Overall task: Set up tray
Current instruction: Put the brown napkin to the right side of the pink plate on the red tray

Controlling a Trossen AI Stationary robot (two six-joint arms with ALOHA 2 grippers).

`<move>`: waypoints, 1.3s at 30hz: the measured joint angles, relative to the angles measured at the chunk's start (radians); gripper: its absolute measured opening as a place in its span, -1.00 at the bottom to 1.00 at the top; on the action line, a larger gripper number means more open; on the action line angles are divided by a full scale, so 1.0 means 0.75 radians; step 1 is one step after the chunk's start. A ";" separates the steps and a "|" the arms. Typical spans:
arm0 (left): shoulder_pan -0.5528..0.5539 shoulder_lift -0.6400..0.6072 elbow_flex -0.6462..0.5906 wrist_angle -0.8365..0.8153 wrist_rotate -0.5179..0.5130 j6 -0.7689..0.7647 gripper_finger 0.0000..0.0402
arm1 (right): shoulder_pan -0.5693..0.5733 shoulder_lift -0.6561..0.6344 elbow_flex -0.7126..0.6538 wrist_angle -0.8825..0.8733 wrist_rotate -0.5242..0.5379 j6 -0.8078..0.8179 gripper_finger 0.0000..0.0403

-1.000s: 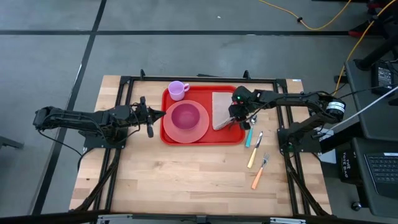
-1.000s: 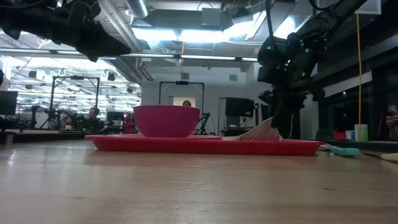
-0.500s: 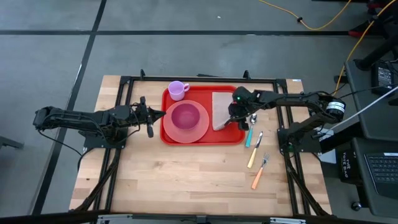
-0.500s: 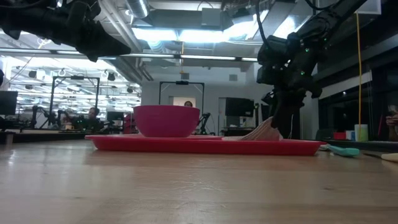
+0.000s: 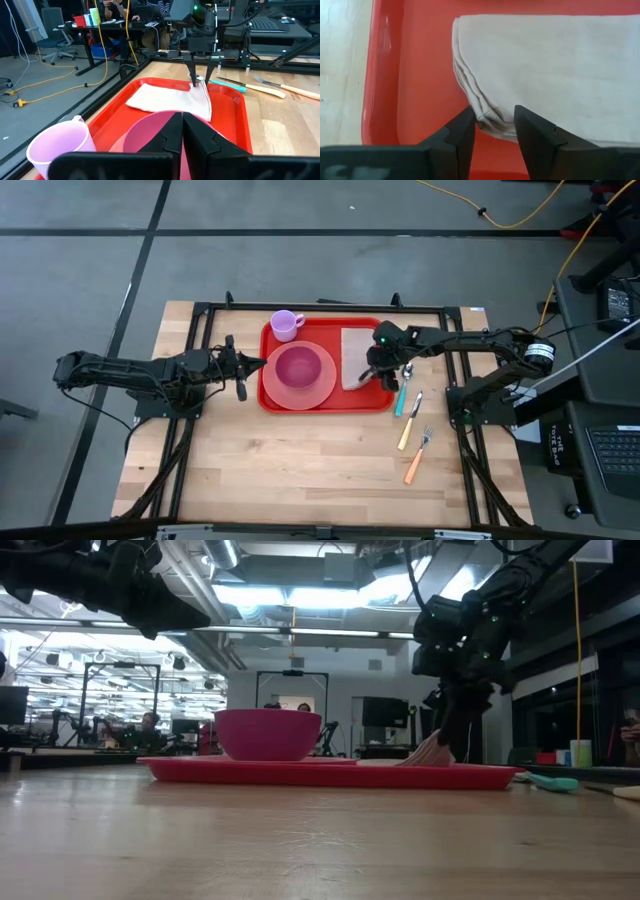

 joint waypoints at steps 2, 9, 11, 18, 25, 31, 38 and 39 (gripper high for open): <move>0.000 0.000 0.000 0.000 0.000 0.000 -0.97 | 0.002 0.000 0.000 -0.012 0.000 -0.007 -0.31; 0.000 0.000 0.000 0.000 0.000 0.000 -0.97 | 0.002 0.000 0.000 -0.009 0.000 -0.007 -0.56; 0.000 0.000 0.000 0.000 0.000 0.000 -0.98 | 0.002 0.000 0.000 -0.002 0.000 -0.007 -0.61; 0.000 0.000 0.000 0.000 0.000 0.000 -0.97 | 0.002 0.000 0.001 -0.001 0.000 -0.006 -0.52; 0.000 0.000 0.000 0.000 0.000 0.000 -0.96 | 0.002 0.000 0.001 -0.001 0.000 0.024 -0.16; 0.000 0.000 0.000 0.000 0.000 0.000 -0.96 | 0.002 0.000 0.016 -0.033 0.000 0.050 0.12; 0.000 0.000 0.000 0.000 0.000 0.000 -0.98 | 0.002 0.000 0.169 -0.238 -0.040 0.137 0.23; 0.000 0.000 0.000 -0.001 -0.001 0.000 -0.98 | 0.002 0.000 0.193 -0.255 -0.046 0.139 0.22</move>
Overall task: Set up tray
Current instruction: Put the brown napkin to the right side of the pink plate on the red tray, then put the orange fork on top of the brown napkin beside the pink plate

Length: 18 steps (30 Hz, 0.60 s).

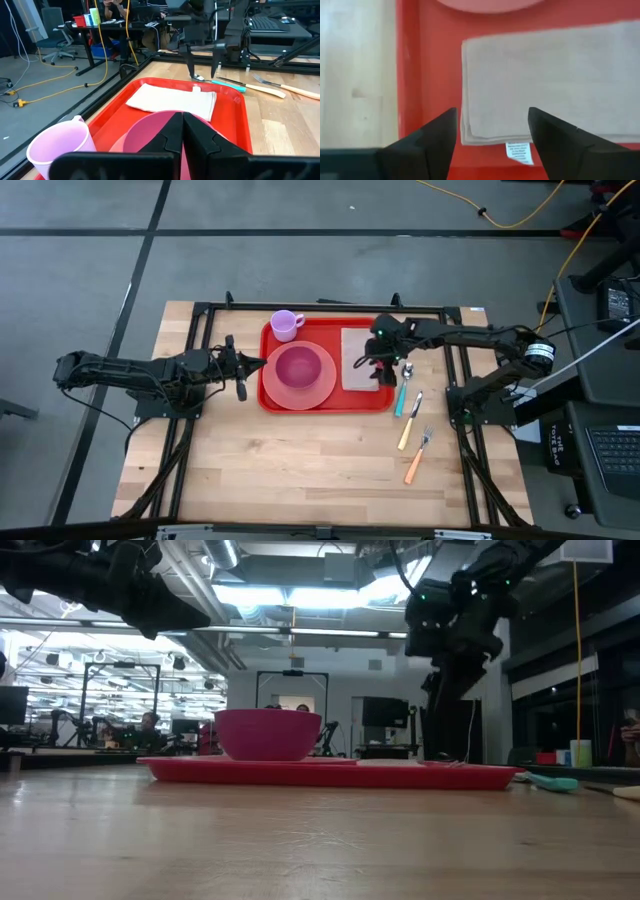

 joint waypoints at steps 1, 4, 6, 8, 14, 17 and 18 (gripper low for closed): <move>0.000 0.000 0.000 0.000 0.000 0.000 -0.98 | 0.001 0.000 0.021 -0.017 -0.001 0.000 0.21; 0.000 0.000 0.000 0.000 0.000 0.000 -0.97 | 0.013 -0.001 0.079 -0.079 0.000 0.000 0.15; 0.000 0.000 0.000 0.000 0.000 0.000 -0.96 | 0.027 -0.001 0.117 -0.104 0.004 0.027 0.10; 0.000 0.000 0.000 0.001 0.000 0.000 -0.96 | 0.045 -0.001 0.150 -0.137 0.042 0.071 0.05; 0.000 0.001 0.000 0.001 0.000 -0.003 -0.98 | 0.147 -0.023 0.205 -0.213 0.297 0.134 -0.21; 0.000 -0.001 0.000 0.001 0.000 -0.018 -0.98 | 0.210 -0.067 0.208 -0.214 0.338 0.171 -0.40; 0.000 -0.002 0.000 0.001 0.000 -0.013 -0.98 | 0.228 -0.087 0.208 -0.214 0.338 0.186 -0.46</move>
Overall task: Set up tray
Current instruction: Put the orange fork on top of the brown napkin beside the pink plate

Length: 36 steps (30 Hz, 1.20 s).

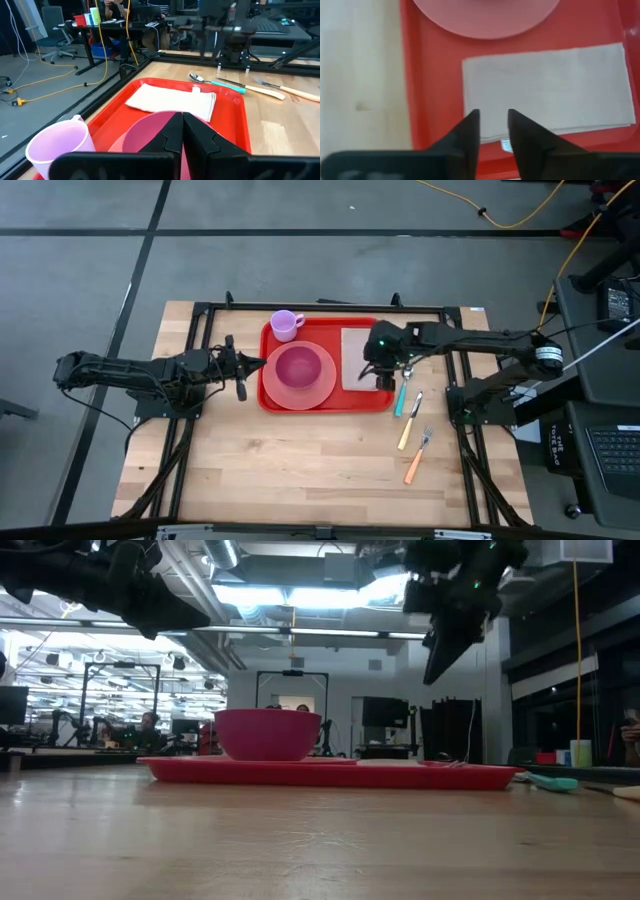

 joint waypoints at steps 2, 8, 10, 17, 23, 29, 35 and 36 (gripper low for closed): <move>0.000 -0.017 0.000 -0.003 0.012 0.024 -0.98 | 0.037 -0.045 0.000 -0.001 0.003 0.046 -0.58; 0.000 -0.144 0.001 -0.018 0.133 0.094 -0.98 | 0.162 -0.192 0.000 -0.002 0.151 0.202 -0.94; 0.000 -0.207 0.001 -0.075 0.152 0.124 -0.98 | 0.214 -0.224 -0.005 0.022 0.205 0.235 -0.97; 0.001 -0.408 0.001 -0.250 0.194 0.194 -0.98 | 0.406 -0.250 -0.041 0.216 0.400 0.295 -0.91; 0.010 -0.494 -0.109 -0.190 0.252 0.222 -0.98 | 0.481 -0.251 -0.115 0.515 0.456 0.225 -0.97; 0.073 -0.590 -0.174 -0.150 0.346 0.234 -0.98 | 0.488 -0.250 -0.196 0.640 0.457 0.227 -0.91; 0.167 -0.735 -0.176 -0.227 0.412 0.225 -0.98 | 0.488 -0.250 -0.273 0.729 0.457 0.217 -0.97; 0.179 -0.743 -0.176 -0.229 0.423 0.224 -0.98 | 0.488 -0.250 -0.288 0.756 0.457 0.200 -0.97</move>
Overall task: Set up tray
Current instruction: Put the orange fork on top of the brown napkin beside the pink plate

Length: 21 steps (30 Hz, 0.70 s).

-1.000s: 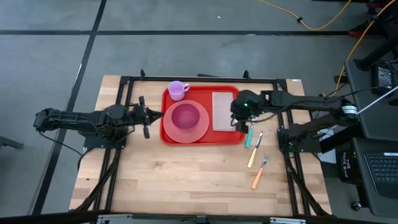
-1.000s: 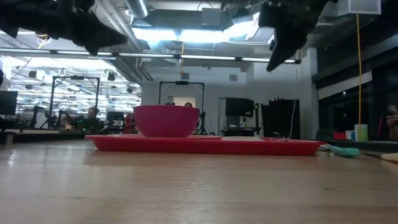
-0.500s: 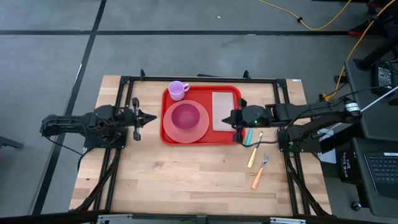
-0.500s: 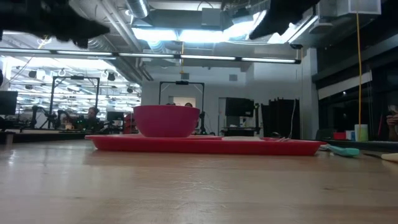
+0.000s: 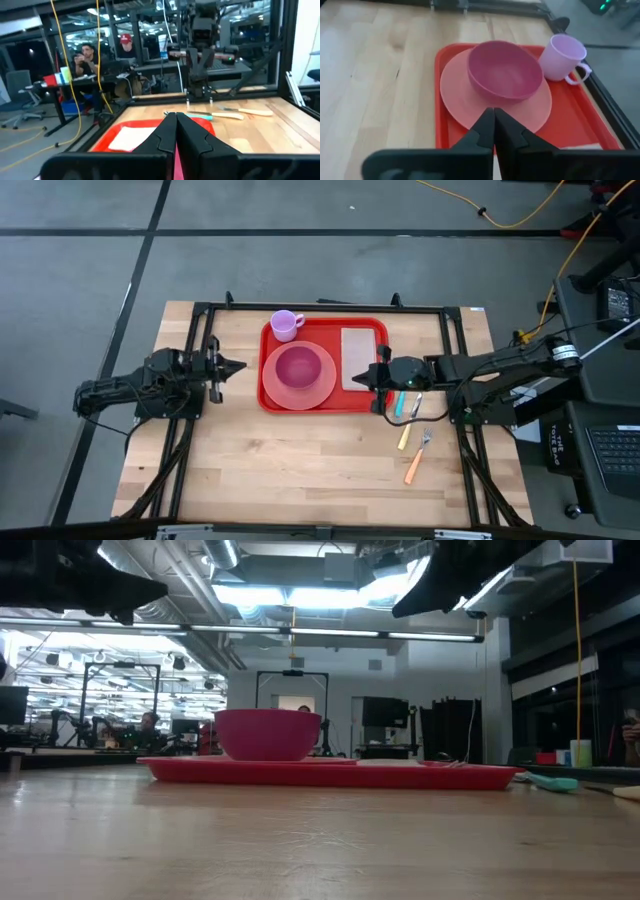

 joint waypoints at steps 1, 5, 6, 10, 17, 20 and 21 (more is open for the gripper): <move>0.012 0.001 0.000 0.002 0.006 0.000 -0.98 | 0.000 0.000 -0.014 0.032 0.001 -0.008 -0.96; 0.046 0.012 -0.002 0.000 0.008 -0.001 -0.98 | -0.001 0.000 -0.042 0.063 0.066 0.048 -0.90; 0.052 0.016 -0.014 0.016 0.008 -0.003 -0.98 | -0.001 0.000 -0.045 0.060 0.088 0.070 -0.90; 0.070 0.010 -0.068 0.089 0.008 -0.005 -0.98 | -0.001 0.000 -0.044 0.060 0.124 0.132 -0.93; 0.094 0.008 -0.129 0.149 0.008 -0.037 -0.98 | -0.002 -0.002 -0.044 0.017 0.125 0.394 -0.95; 0.093 0.008 -0.130 0.150 0.007 -0.037 -0.98 | -0.002 -0.002 -0.044 -0.108 0.124 0.612 -0.93; 0.093 0.008 -0.130 0.149 0.007 -0.037 -0.98 | -0.002 -0.002 -0.044 -0.154 0.124 0.687 -0.94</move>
